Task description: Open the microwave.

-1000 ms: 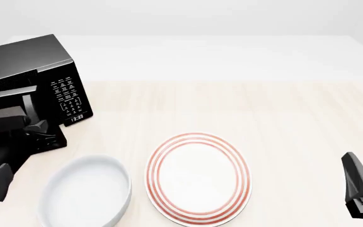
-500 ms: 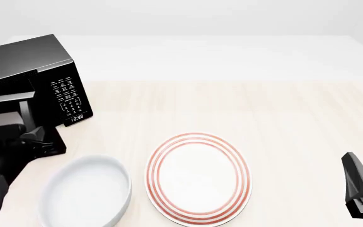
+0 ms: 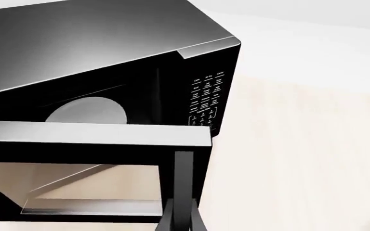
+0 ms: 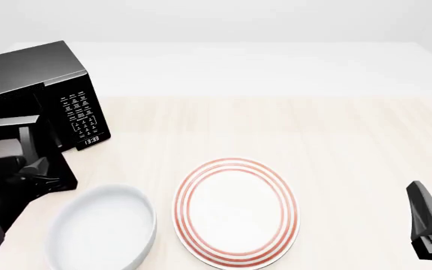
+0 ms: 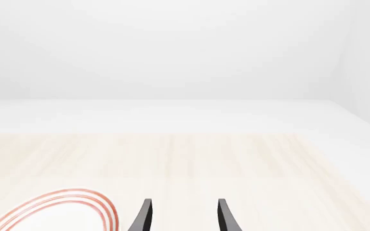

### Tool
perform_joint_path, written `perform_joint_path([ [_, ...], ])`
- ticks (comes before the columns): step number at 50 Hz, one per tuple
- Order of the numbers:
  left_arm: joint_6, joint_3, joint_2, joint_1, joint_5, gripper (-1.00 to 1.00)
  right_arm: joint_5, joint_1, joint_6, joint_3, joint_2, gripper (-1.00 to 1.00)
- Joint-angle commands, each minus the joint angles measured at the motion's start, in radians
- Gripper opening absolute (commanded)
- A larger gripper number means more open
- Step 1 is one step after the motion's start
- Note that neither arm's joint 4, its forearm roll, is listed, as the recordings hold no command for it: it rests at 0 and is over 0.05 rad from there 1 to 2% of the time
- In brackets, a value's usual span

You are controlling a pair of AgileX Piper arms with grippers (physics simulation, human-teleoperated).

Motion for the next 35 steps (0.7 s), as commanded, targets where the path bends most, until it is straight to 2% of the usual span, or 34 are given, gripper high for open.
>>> perform_joint_path([
  [1, -0.029, -0.002, -0.063, -0.066, -0.011, -1.00, 0.000, 0.000, 0.000, 0.000, 0.000, 1.00],
  [10, -0.020, 0.019, -0.102, -0.072, -0.001, -1.00, 0.000, 0.000, 0.000, 0.000, 0.000, 1.00],
  [35, -0.028, 0.056, -0.087, -0.058, -0.052, -1.00, 0.000, 0.000, 0.000, 0.000, 0.000, 1.00],
])
